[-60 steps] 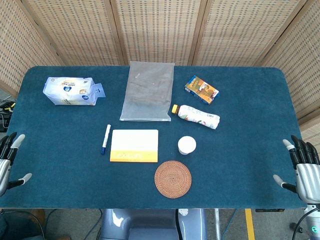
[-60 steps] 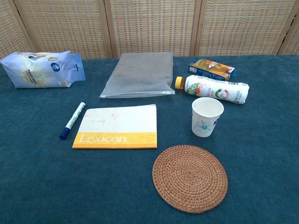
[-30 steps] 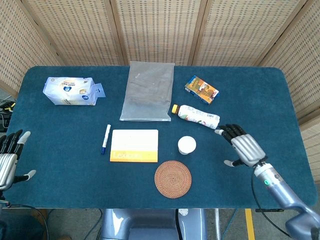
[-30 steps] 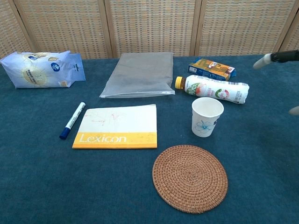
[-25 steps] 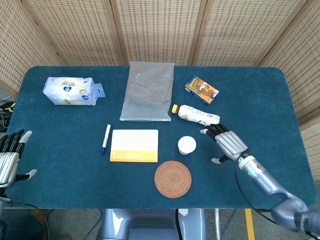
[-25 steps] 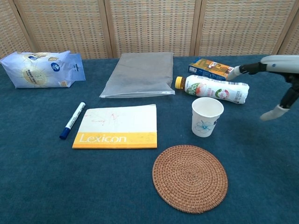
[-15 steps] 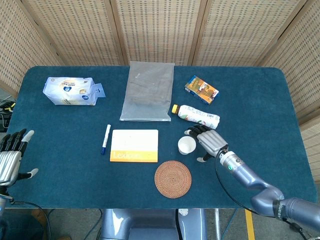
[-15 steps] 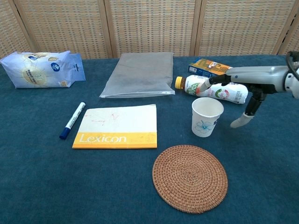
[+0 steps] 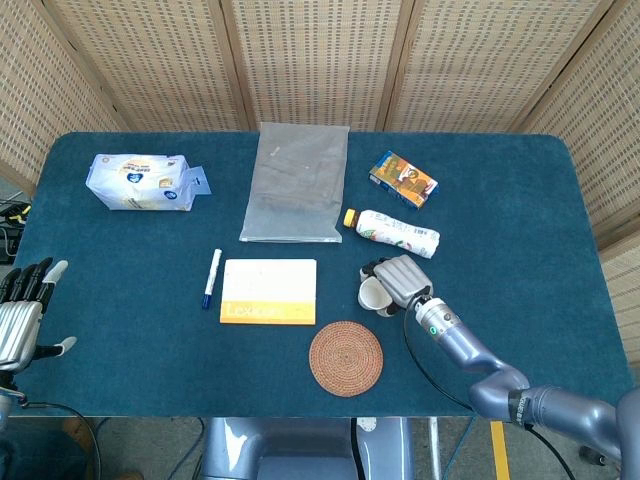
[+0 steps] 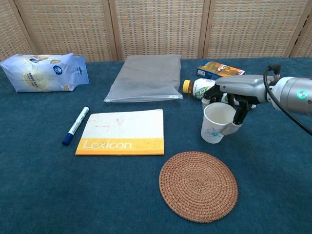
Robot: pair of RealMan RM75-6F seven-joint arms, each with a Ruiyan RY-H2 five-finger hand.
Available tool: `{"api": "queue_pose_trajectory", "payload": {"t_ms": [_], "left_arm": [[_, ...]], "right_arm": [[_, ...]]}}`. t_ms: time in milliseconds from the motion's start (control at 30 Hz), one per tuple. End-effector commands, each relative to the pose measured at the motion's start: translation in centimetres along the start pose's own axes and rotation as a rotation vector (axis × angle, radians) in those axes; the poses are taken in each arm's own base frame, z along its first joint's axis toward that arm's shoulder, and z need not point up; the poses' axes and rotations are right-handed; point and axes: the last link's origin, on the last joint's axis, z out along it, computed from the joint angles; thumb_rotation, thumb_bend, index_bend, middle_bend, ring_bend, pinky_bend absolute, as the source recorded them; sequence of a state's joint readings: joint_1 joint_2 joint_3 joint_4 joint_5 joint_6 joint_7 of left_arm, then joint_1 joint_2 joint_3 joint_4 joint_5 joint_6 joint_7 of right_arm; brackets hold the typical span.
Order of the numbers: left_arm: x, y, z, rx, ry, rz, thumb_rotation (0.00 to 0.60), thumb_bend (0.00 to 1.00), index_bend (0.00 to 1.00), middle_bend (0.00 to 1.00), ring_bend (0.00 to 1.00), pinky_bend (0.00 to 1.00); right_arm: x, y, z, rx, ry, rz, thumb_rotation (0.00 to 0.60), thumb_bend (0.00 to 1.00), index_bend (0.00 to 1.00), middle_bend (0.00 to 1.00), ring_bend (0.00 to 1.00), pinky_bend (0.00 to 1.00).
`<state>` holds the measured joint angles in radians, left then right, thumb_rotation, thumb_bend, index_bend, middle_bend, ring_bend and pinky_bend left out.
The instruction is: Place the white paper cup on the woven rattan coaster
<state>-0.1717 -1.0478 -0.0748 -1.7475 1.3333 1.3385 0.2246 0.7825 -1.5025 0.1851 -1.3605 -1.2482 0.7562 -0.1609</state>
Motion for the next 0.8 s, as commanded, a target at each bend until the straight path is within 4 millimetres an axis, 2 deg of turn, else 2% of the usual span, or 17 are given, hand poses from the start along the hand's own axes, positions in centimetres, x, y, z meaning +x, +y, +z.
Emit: {"api": "queue_pose_trajectory", "payload": {"t_ms": [33, 167, 467, 633, 800], "left_arm": [[0.0, 0.0, 0.0, 0.0, -0.002, 0.002, 0.6, 0.0, 0.0, 0.0, 0.0, 0.0], [-0.1, 0.1, 0.0, -0.002, -0.005, 0.006, 0.6, 0.0, 0.0, 0.0, 0.0, 0.0], [-0.1, 0.3, -0.1, -0.008, -0.003, 0.008, 0.6, 0.0, 0.0, 0.0, 0.0, 0.0], [-0.1, 0.4, -0.2, -0.011, -0.004, 0.009, 0.6, 0.0, 0.0, 0.0, 0.0, 0.0], [-0.2, 0.5, -0.2, -0.018, -0.009, 0.01, 0.6, 0.0, 0.0, 0.0, 0.0, 0.0]], "right_arm": [[-0.1, -0.2, 0.1, 0.012, 0.037, 0.01, 0.6, 0.22, 0.48, 0.48, 0.45, 0.59], [0.7, -0.4, -0.4, 0.043, 0.074, 0.04, 0.6, 0.22, 0.49, 0.49, 0.46, 0.6], [2.5, -2.5, -3.3, 0.165, 0.042, 0.075, 0.6, 0.22, 0.48, 0.49, 0.46, 0.6], [2.0, -4.0, -5.3, 0.233, -0.032, 0.054, 0.6, 0.22, 0.48, 0.49, 0.46, 0.6], [1.5, -5.8, -6.0, 0.282, -0.074, 0.04, 0.6, 0.22, 0.48, 0.48, 0.46, 0.6]]}}
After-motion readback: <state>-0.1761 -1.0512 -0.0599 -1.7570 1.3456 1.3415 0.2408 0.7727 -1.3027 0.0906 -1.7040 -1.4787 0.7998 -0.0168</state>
